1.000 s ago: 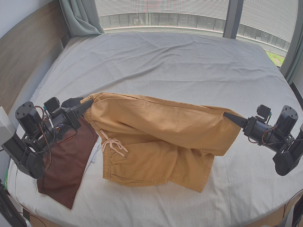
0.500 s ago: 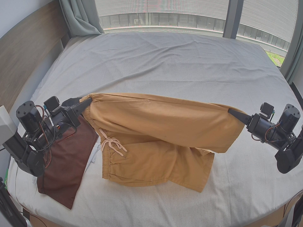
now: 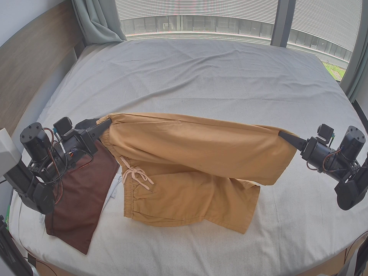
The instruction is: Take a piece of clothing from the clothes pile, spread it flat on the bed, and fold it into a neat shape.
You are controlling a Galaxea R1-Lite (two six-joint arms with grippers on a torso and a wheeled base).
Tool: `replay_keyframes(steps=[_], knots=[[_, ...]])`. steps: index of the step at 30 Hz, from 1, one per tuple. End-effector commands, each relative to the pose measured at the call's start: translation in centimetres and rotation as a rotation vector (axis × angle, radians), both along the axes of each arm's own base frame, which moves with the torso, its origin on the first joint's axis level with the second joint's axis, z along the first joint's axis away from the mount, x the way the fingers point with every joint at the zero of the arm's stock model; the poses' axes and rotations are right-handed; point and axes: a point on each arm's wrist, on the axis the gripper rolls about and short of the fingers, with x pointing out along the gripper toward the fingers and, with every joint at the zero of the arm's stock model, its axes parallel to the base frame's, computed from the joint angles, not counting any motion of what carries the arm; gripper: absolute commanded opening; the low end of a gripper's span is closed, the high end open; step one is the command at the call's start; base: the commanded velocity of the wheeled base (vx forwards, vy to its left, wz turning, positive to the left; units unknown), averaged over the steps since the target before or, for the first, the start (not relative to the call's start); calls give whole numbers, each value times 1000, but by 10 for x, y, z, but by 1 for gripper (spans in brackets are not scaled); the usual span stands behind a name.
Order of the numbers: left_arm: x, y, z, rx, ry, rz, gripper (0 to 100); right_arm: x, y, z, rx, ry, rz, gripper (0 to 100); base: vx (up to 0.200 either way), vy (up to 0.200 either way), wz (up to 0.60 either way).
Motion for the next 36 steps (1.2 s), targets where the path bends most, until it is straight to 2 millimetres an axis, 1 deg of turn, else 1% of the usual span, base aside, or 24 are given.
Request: replay_keyframes(steps=[1, 5, 10, 14, 18, 23, 27, 36], knots=[[0, 0, -1, 0, 1, 0, 0, 1, 1, 1, 0, -7, 5, 0, 0, 0, 0], [1, -1, 3, -2, -13, 2, 0, 3, 4, 1, 0, -11, 13, 0, 0, 0, 0], [2, -2, -1, -1, -4, 10, 0, 10, 4, 2, 3, -23, 8, 0, 0, 0, 0], [7, -1, 0, -7, -8, 16, 0, 21, 4, 4, 11, -40, 6, 0, 0, 0, 0], [14, -1, -8, -4, 8, 34, 0, 31, 5, 6, 13, -62, 5, 0, 0, 0, 0], [24, -1, -10, -11, -1, 54, 0, 40, 6, 7, 23, -71, 9, 0, 0, 0, 0], [27, -2, -10, -15, -5, 52, 0, 44, 6, 9, 33, -76, 9, 0, 0, 0, 0], [35, -4, -9, -28, -13, 67, 0, 65, 5, 4, 46, -87, -1, 0, 0, 0, 0]])
